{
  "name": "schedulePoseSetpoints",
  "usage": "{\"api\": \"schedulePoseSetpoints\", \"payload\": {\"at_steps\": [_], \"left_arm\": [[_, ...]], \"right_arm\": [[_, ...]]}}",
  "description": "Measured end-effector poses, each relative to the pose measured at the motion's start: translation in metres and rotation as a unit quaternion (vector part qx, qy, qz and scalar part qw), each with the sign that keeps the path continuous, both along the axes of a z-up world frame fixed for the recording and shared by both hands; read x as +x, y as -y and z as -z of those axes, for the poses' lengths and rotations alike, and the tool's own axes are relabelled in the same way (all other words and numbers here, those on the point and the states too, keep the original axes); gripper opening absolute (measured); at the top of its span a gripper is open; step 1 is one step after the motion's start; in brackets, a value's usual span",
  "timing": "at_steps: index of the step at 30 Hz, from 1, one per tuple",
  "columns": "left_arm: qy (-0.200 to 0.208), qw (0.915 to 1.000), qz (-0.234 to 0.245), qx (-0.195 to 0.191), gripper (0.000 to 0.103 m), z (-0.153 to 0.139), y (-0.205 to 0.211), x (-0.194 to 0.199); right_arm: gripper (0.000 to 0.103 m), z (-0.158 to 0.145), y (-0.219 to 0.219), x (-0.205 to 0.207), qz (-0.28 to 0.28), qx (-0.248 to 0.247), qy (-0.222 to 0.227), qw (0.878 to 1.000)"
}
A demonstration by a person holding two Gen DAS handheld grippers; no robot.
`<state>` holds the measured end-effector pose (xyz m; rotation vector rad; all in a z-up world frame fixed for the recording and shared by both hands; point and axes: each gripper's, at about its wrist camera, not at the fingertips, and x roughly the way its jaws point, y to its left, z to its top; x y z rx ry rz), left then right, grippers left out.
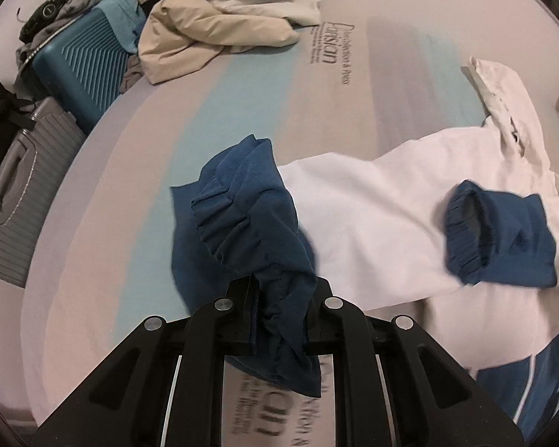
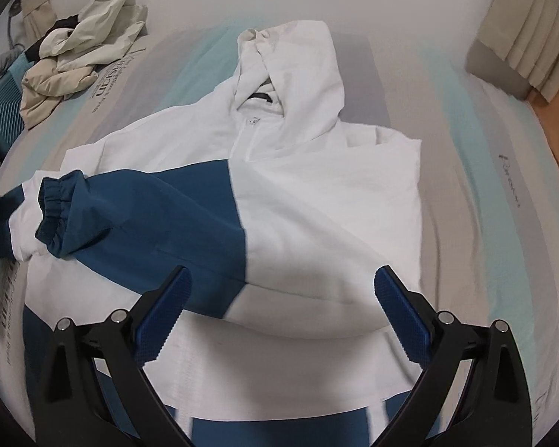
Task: Fold large clothes
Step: 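Grasp the other blue sleeve cuff with the left tool and lift it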
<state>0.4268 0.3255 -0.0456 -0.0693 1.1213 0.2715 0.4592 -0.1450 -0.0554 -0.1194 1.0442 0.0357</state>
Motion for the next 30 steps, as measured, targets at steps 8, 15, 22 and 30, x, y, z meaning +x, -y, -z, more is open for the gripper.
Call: {"api": "schedulePoseSetpoints", "payload": {"at_steps": [8, 15, 22, 30], "left_arm": [[0.001, 0.9995, 0.031, -0.004, 0.014, 0.011, 0.082, 0.026], [0.001, 0.9986, 0.053, -0.005, 0.014, 0.018, 0.141, 0.047], [0.004, 0.9963, 0.086, -0.005, 0.014, 0.017, 0.192, 0.056], [0.006, 0.9949, 0.101, 0.005, 0.014, 0.016, 0.235, 0.063]], "right_arm": [[0.094, -0.003, 0.039, -0.006, -0.015, -0.006, 0.005, 1.0], [0.094, 0.0, 0.078, -0.009, -0.002, -0.005, -0.001, 1.0], [0.094, -0.001, 0.113, -0.018, 0.025, 0.008, -0.002, 1.0], [0.094, 0.001, 0.135, -0.032, 0.03, 0.003, 0.0, 1.0]]}}
